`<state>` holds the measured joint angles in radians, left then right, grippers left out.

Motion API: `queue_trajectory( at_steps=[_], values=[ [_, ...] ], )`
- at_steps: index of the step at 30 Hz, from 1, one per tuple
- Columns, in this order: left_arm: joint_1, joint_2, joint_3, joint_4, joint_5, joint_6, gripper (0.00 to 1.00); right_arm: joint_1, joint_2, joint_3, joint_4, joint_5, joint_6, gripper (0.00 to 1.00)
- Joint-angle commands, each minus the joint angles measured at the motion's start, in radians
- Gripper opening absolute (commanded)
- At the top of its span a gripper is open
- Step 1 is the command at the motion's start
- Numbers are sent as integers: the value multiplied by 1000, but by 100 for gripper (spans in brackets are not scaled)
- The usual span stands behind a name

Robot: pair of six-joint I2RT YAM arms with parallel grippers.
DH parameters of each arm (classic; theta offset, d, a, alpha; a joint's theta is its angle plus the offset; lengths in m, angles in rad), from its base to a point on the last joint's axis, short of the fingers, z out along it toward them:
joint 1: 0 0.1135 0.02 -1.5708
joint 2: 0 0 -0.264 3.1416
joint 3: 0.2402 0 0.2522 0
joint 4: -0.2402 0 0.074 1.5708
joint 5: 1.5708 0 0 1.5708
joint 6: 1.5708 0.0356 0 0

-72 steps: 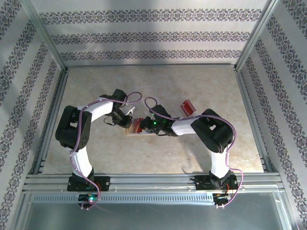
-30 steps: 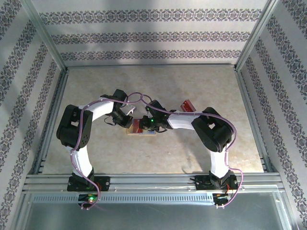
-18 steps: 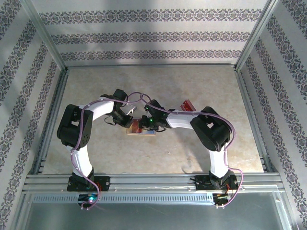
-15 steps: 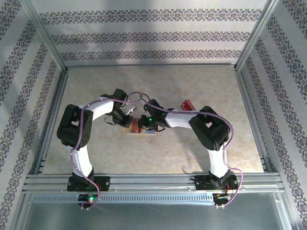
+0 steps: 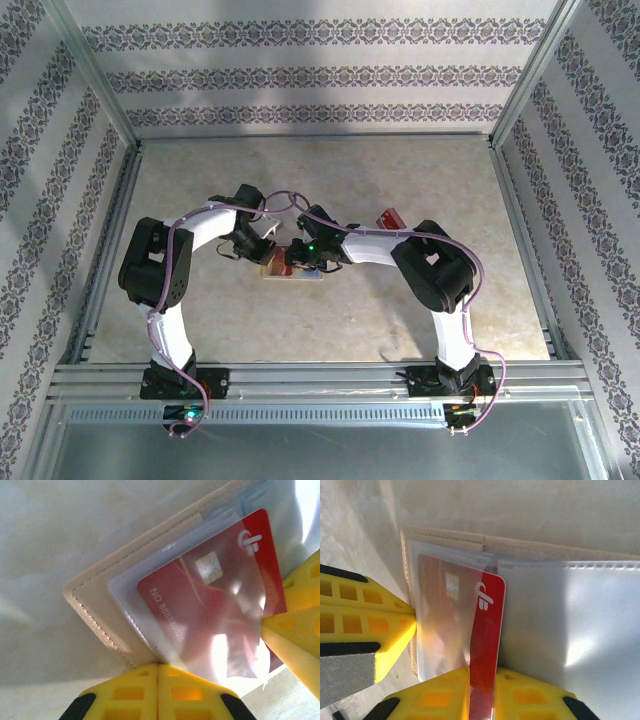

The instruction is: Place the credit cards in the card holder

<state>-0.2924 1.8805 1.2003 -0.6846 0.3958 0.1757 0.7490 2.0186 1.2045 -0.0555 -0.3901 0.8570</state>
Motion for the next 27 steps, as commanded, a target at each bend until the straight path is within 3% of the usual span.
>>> queue_trajectory(
  at_steps=[1, 15, 27],
  values=[
    [-8, -6, 29, -16, 77, 8, 7, 28, -3, -10, 42, -23, -15, 22],
    [-6, 4, 8, -4, 52, 13, 7, 20, -153, -117, 32, 45, -24, 42],
    [-6, 11, 14, -7, 57, 11, 7, 11, -212, -149, -15, 96, -41, 46]
  ],
)
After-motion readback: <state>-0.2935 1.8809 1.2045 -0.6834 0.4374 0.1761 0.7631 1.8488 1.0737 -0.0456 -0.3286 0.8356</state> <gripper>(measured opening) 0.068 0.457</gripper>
